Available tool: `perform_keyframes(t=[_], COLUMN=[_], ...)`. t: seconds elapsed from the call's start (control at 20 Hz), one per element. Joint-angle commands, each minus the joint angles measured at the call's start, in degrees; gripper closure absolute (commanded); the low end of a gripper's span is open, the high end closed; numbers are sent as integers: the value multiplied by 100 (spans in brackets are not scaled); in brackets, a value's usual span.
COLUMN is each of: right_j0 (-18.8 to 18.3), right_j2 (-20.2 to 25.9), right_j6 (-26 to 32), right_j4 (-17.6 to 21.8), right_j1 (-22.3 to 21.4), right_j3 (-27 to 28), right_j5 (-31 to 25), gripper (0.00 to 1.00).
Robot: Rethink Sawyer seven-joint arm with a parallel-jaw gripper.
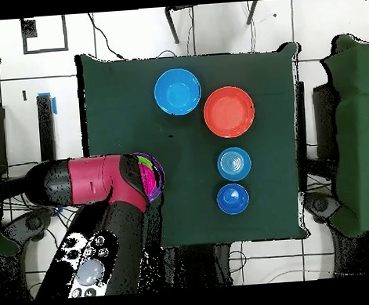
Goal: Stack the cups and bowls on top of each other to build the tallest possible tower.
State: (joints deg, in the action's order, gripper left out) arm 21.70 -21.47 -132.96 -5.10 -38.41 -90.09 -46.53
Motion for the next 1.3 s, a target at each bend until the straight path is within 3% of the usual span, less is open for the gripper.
perform_keyframes(t=[0.05,0.75,0.8,1.05,1.3], right_j0=[-59,-58,-64,11,-30], right_j2=[418,405,409,307,361], right_j6=[-334,-310,-301,-532,-453], right_j4=[283,331,333,206,209], right_j1=[176,90,76,38,42], right_j3=[-76,-267,-286,-252,-268], right_j5=[292,572,606,236,275], gripper=[100,100,0,0,0])
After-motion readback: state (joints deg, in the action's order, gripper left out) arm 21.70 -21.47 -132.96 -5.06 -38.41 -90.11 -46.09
